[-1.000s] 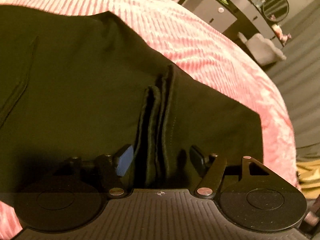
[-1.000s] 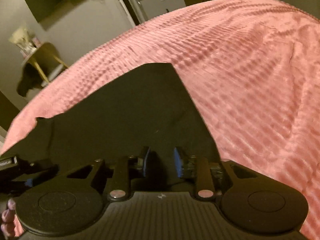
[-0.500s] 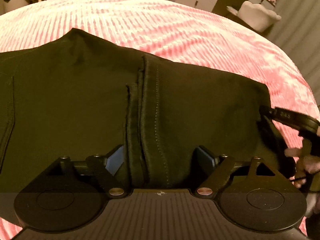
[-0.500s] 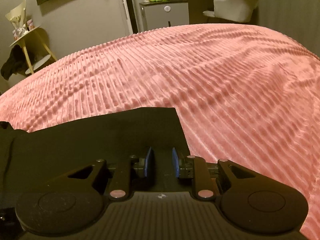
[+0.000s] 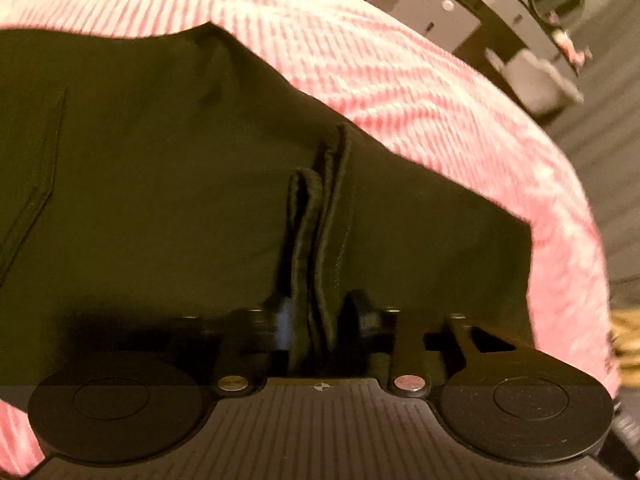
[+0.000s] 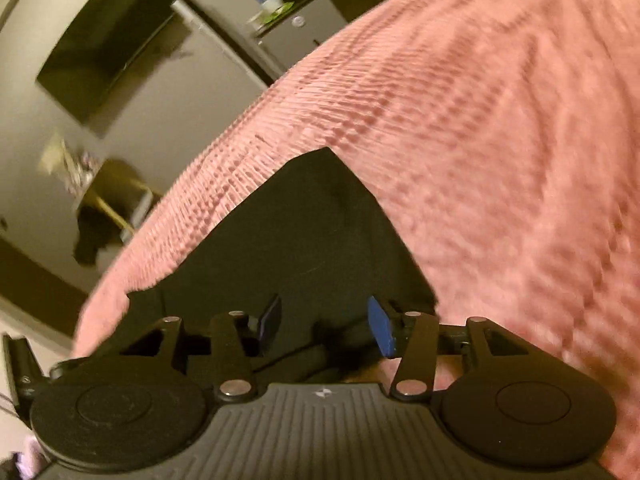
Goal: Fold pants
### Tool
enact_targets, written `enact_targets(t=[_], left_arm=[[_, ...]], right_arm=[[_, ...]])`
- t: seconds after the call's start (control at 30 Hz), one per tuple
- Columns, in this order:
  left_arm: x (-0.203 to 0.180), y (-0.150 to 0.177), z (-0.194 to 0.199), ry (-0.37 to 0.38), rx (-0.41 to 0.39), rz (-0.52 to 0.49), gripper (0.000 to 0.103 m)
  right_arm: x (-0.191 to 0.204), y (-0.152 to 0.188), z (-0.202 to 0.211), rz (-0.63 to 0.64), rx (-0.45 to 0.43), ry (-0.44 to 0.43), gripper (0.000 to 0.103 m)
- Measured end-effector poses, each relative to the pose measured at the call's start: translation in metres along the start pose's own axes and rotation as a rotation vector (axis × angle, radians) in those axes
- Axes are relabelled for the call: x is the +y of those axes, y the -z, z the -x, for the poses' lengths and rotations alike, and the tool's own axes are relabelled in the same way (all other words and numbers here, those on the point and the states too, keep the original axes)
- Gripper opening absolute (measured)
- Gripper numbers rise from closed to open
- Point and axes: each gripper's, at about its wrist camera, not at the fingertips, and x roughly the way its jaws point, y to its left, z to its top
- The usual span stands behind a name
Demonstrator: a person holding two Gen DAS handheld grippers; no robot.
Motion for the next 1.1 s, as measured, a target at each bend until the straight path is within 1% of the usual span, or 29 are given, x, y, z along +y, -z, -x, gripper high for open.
enact_targets(t=[0.03,0.07,0.13,0.17,0.2,0.33,0.37,0.4,0.43,0.5,0.53,0.63,0.67,0.7,0.73,0.77,0.8,0.83,0.9,1.0,1.1], left_arm=[[0.003,-0.002,0.001,0.018,0.003,0.019,0.017],[0.005,-0.002,0.004,0.039,0.005,0.036,0.014],[0.009,-0.001,0.010,0.068,0.000,0.057,0.013],[0.010,0.000,0.013,0.080,-0.007,0.059,0.013],[0.009,0.000,0.015,0.090,-0.016,0.057,0.012],[0.011,0.003,0.026,0.134,-0.047,0.052,0.013],[0.013,0.003,0.026,0.144,-0.048,0.061,0.013],[0.015,0.003,0.025,0.147,-0.043,0.068,0.015],[0.016,0.002,0.021,0.126,-0.029,0.068,0.025],[0.016,0.004,0.013,0.056,-0.018,0.062,0.035],[0.016,0.005,0.009,0.051,-0.011,0.059,0.037],[0.016,0.005,0.001,0.052,-0.012,0.078,0.039],[0.015,0.004,-0.002,0.061,-0.011,0.087,0.038],[0.014,0.003,-0.005,0.072,-0.005,0.099,0.029],[0.013,0.003,-0.007,0.076,0.002,0.112,0.024],[0.014,0.002,-0.010,0.080,0.007,0.130,0.022],[0.017,0.001,-0.011,0.097,0.016,0.160,0.016],[0.022,0.001,-0.010,0.122,0.018,0.195,0.013],[0.028,0.003,-0.002,0.156,0.001,0.234,0.012],[0.026,0.007,0.018,0.199,-0.059,0.225,0.012],[0.030,0.008,0.046,0.173,-0.153,0.158,0.012]], right_arm=[[-0.007,0.000,0.001,-0.052,0.000,-0.001,0.048],[-0.013,0.000,0.003,-0.093,-0.004,-0.014,0.048],[-0.020,0.001,0.009,-0.135,-0.017,-0.022,0.049],[-0.020,0.001,0.011,-0.132,-0.016,-0.022,0.052],[-0.020,0.002,0.012,-0.130,-0.016,-0.026,0.053],[-0.022,0.010,0.015,-0.152,-0.029,-0.084,0.057],[-0.023,0.014,0.012,-0.158,-0.017,-0.095,0.057],[-0.026,0.016,0.007,-0.173,0.007,-0.102,0.057],[-0.028,0.017,0.003,-0.194,0.026,-0.098,0.057],[-0.033,0.016,-0.003,-0.223,0.057,-0.104,0.057],[-0.035,0.016,-0.004,-0.236,0.064,-0.112,0.057],[-0.041,0.017,-0.009,-0.266,0.085,-0.123,0.057],[-0.043,0.017,-0.011,-0.279,0.095,-0.125,0.057],[-0.045,0.017,-0.013,-0.288,0.103,-0.127,0.057],[-0.046,0.017,-0.014,-0.294,0.110,-0.133,0.057],[-0.046,0.017,-0.014,-0.299,0.112,-0.136,0.058],[-0.046,0.017,-0.013,-0.301,0.109,-0.139,0.058],[-0.046,0.018,-0.012,-0.300,0.103,-0.145,0.059],[-0.044,0.017,-0.004,-0.288,0.070,-0.148,0.059],[-0.037,0.013,0.013,-0.245,0.003,-0.143,0.059],[-0.028,0.007,0.022,-0.206,-0.030,-0.136,0.060]])
